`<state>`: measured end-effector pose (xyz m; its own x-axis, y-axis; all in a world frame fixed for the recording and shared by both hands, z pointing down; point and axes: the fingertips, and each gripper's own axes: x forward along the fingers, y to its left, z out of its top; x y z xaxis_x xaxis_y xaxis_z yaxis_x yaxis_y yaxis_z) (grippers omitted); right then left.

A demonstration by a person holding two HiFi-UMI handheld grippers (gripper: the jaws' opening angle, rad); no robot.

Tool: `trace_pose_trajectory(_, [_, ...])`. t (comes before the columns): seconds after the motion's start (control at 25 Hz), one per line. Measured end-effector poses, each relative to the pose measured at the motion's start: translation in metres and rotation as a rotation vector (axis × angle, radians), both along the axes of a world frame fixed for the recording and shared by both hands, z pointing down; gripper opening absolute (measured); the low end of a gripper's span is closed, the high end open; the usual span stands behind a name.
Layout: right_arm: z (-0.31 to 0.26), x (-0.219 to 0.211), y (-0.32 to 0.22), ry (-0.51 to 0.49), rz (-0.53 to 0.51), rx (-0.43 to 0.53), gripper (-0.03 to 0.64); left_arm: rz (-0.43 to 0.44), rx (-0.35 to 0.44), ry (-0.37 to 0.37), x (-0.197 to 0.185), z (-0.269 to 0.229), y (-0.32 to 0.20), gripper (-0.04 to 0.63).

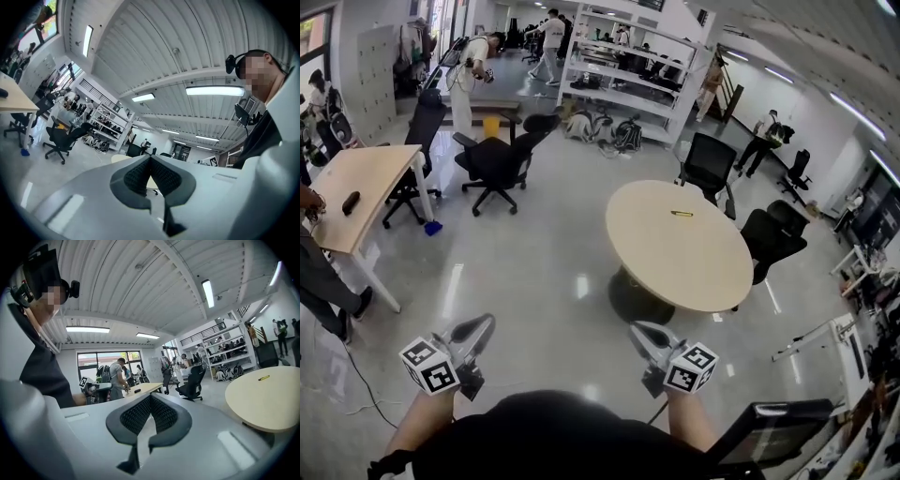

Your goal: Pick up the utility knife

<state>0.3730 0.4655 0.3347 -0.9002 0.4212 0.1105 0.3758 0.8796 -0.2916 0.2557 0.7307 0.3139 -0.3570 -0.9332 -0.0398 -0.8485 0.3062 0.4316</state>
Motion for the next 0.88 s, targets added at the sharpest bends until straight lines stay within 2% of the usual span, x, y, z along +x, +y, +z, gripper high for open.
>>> trace_pose_trajectory(0.24, [0.01,-0.079,-0.054,-0.021,-0.098,-0.012,0.014,-0.093,-0.023,-0.021,-0.053,0.007,-0.045,-0.006])
trace_pose_trajectory(0.56, [-0.004,-0.181,-0.148,-0.067,-0.256,0.005,0.014,-0.213,-0.01,-0.059,-0.114,-0.016,-0.141,-0.006])
trace_pose_trajectory(0.72, [-0.001,-0.214,-0.187,-0.064,-0.295,-0.002,0.014,-0.231,-0.023,-0.044,-0.136,-0.015,-0.189,-0.006])
trace_pose_trajectory(0.88, [0.004,-0.237,-0.211,-0.059,-0.298,-0.018,0.014,-0.233,-0.051,-0.022,-0.163,-0.01,-0.213,-0.006])
